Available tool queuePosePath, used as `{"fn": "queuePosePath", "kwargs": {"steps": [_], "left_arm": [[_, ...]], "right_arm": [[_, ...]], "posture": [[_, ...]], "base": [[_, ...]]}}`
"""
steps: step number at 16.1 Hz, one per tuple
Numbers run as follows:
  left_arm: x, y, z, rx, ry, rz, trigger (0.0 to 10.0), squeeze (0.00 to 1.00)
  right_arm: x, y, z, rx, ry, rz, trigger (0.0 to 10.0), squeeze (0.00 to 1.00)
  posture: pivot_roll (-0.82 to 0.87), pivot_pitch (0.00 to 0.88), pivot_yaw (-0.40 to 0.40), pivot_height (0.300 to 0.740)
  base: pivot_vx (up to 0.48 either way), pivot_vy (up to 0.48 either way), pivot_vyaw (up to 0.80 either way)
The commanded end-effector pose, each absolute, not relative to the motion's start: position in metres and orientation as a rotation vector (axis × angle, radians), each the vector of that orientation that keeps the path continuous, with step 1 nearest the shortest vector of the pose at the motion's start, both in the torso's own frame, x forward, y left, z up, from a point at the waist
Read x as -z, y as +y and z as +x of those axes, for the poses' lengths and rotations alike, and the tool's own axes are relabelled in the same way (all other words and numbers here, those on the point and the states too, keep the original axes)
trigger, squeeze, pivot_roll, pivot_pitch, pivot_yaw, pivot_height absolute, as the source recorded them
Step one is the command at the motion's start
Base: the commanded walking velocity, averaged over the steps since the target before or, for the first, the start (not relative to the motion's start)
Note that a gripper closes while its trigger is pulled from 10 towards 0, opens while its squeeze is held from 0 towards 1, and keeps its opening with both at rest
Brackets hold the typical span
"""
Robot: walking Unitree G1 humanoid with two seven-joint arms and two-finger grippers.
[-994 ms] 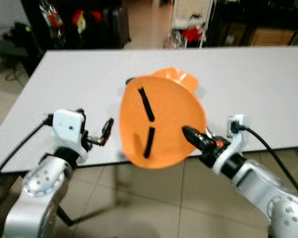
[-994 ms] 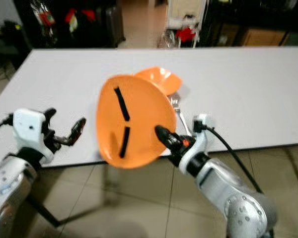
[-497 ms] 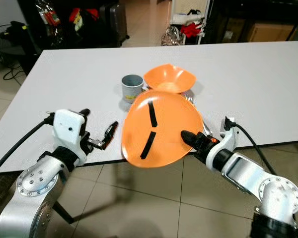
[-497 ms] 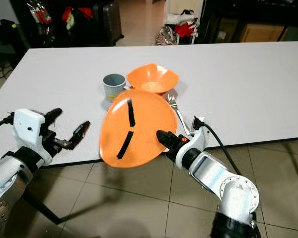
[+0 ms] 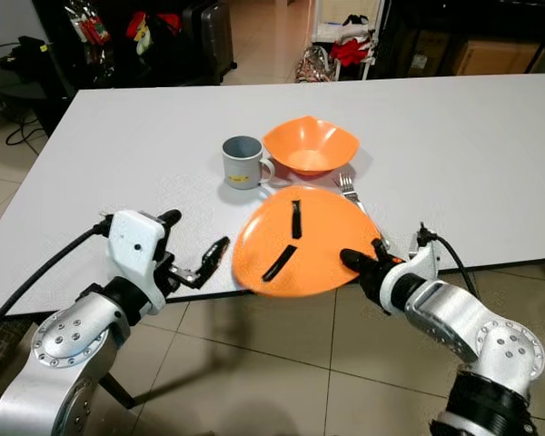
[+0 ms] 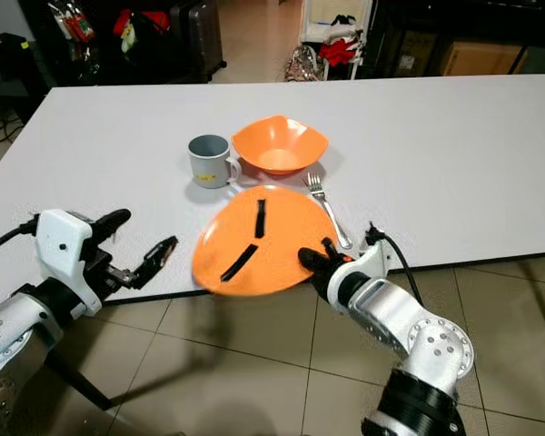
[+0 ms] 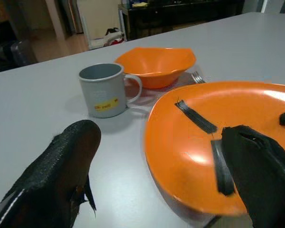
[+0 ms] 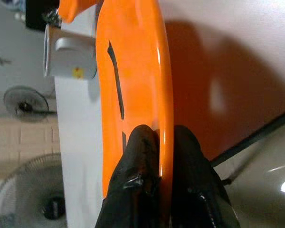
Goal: Setting the table
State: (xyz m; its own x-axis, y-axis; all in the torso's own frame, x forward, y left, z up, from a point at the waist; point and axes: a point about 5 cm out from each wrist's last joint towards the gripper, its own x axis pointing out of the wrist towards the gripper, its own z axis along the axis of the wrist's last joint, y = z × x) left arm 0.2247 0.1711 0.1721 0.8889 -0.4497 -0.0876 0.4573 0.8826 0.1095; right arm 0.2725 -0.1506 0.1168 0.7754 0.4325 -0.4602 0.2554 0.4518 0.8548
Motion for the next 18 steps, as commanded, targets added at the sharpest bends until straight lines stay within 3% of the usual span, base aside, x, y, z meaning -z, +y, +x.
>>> {"fn": "queuePosePath", "kwargs": {"steps": [1,9,18], "left_arm": [[-0.175,0.168,0.225,0.495,0.048,0.135,10.0,0.00],[-0.161,0.164,0.207,0.638,0.170,0.071,10.0,0.00],[-0.164,0.165,0.209,0.636,0.157,0.074,10.0,0.00]], "right_arm": [[-0.125,-0.150,0.281,-0.122,0.674,1.162,10.0,0.00],[-0.121,-0.138,0.319,-0.109,0.701,1.241,10.0,0.00],[-0.117,-0.115,0.347,-0.167,0.654,1.142,10.0,0.00]], "posture": [[-0.10,0.000,-0.007,0.740],[-0.09,0.000,0.003,0.740],[-0.08,0.000,0.013,0.740]], "base": [[0.000,0.000,0.00],[0.000,0.000,0.00],[0.000,0.000,0.00]]}}
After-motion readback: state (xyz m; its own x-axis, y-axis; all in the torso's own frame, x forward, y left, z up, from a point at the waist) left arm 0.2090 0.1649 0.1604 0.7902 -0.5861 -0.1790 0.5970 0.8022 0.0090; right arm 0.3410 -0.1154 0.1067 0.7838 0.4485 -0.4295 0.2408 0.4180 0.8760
